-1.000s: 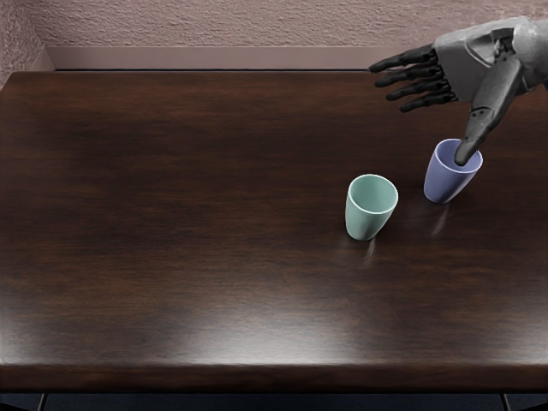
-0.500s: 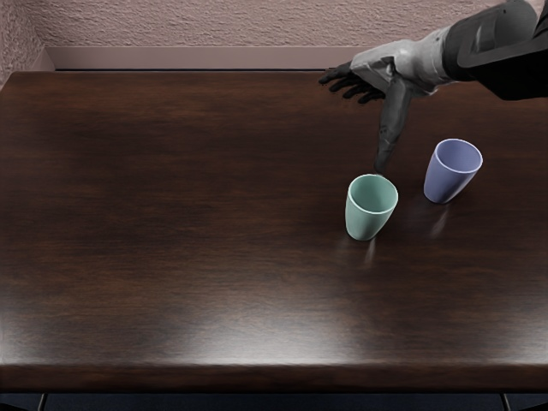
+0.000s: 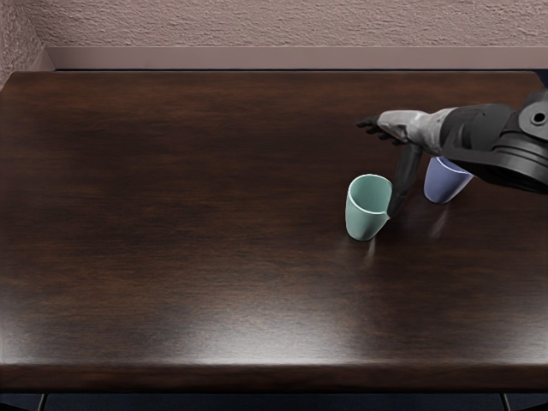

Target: Pick up cup and place in cup with right hand

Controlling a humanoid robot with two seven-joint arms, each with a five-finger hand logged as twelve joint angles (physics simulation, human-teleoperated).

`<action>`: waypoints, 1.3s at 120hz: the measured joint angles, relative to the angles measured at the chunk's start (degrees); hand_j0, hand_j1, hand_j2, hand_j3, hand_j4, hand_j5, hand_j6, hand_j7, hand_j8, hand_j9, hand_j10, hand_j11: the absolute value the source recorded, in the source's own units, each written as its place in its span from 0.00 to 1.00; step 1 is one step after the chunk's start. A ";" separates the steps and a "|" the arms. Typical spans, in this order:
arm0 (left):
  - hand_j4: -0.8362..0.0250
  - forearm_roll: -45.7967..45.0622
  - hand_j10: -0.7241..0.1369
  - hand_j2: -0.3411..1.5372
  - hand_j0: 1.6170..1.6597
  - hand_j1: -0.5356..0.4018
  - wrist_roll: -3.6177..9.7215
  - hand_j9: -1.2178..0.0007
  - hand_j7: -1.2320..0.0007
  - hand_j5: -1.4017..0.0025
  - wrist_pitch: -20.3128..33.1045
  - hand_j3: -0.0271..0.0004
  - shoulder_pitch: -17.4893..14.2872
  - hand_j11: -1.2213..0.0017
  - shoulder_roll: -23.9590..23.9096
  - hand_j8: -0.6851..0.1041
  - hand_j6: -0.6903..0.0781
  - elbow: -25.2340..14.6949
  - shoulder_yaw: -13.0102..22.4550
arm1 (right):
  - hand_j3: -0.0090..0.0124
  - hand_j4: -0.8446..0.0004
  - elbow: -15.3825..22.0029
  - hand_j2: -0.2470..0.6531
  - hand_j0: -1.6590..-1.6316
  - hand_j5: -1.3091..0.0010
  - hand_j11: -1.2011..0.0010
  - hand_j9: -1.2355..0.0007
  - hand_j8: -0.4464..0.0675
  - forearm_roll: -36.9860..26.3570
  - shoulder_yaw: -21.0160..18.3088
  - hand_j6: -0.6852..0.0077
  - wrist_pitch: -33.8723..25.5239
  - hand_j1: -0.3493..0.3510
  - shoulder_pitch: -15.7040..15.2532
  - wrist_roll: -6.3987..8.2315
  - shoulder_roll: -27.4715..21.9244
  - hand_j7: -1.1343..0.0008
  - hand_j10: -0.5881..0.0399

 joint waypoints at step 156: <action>0.97 0.00 0.84 0.18 0.96 0.94 0.00 1.00 1.00 0.99 0.00 0.99 -0.04 0.99 0.00 0.86 0.89 0.00 -0.01 | 0.42 0.87 3.36 0.25 0.04 0.89 0.88 0.89 0.65 -6.74 -1.99 0.83 -16.49 0.18 -8.95 0.00 4.81 0.88 0.76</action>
